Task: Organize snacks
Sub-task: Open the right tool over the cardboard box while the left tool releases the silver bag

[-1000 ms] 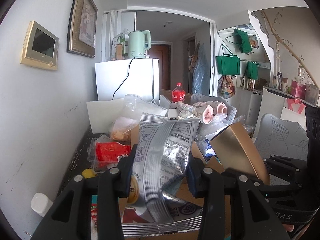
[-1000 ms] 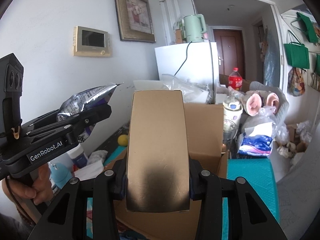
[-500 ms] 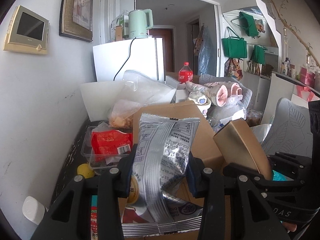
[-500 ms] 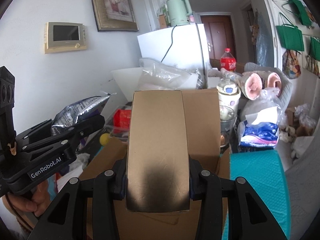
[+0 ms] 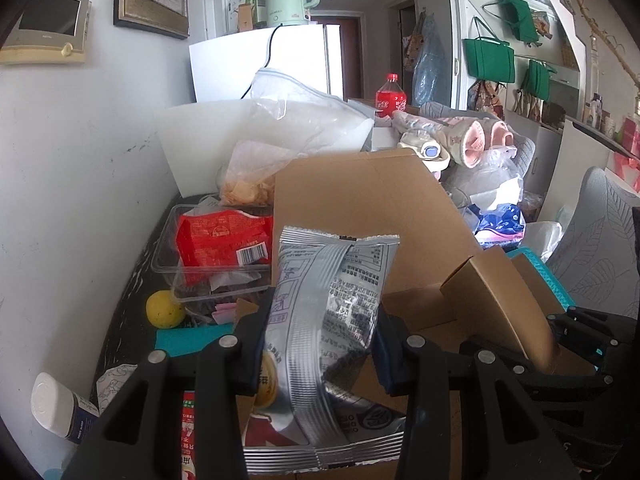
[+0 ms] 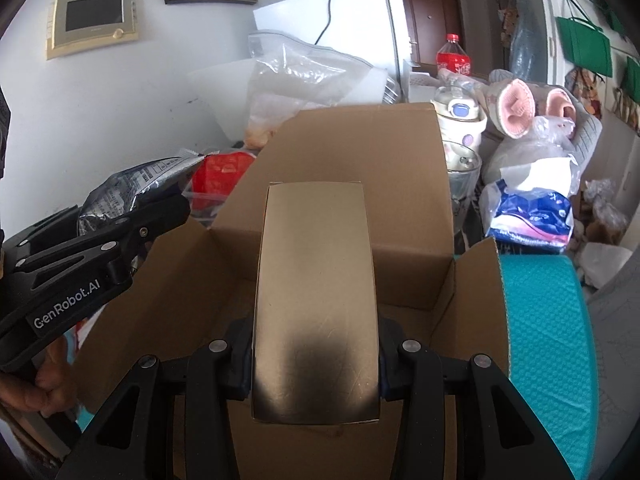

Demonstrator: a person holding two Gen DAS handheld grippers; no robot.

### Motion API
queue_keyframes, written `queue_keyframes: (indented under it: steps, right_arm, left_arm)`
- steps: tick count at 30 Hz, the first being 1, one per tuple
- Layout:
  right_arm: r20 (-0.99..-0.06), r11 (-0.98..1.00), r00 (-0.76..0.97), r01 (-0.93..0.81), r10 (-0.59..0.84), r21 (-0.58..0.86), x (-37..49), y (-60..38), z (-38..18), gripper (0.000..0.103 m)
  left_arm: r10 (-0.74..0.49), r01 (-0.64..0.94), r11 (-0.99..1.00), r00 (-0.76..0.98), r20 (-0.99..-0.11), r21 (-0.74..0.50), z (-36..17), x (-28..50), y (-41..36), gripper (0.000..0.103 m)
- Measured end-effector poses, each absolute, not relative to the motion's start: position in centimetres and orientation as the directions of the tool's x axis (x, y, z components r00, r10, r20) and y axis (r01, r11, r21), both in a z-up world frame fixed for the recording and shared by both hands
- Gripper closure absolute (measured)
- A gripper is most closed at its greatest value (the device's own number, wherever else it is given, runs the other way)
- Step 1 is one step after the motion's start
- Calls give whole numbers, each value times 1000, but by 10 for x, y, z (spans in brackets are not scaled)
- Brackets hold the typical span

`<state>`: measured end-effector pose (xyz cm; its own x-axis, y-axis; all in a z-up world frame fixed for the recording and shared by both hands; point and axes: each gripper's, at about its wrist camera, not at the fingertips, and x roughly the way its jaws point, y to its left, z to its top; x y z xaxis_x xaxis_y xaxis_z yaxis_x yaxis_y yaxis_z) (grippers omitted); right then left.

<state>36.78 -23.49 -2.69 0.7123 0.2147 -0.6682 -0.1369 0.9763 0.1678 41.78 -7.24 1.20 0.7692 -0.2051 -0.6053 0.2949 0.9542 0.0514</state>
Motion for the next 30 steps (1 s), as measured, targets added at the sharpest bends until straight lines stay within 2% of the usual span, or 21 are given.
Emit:
queue_keyframes:
  steps: [7,16,21,23,30]
  right_arm:
    - [-715,989,684,-96,146,111,375,-233,-37,57]
    - [-726,994,678,-85,113,75,376,-231,-37,57]
    - [-723,994,682,-72,111,84,375,-234,-34,49]
    - [-723,995,684,-63,102,81,374,-235,-33,44]
    - [-719,994,686,-68,107,82,370,-233,-28,44]
  left_arm:
    - [-180,294,953,737,-651,70,-2,427,-74,62]
    - [-114,278,956,655,-747,97,-23,442,-82,60]
    - [-63,248,960,645,-762,130,-29,446,-81,60]
    - [-69,253,959,640,-765,125,-30,446,-79,60]
    - [-107,278,957,613,-782,87,-28,442,-78,60]
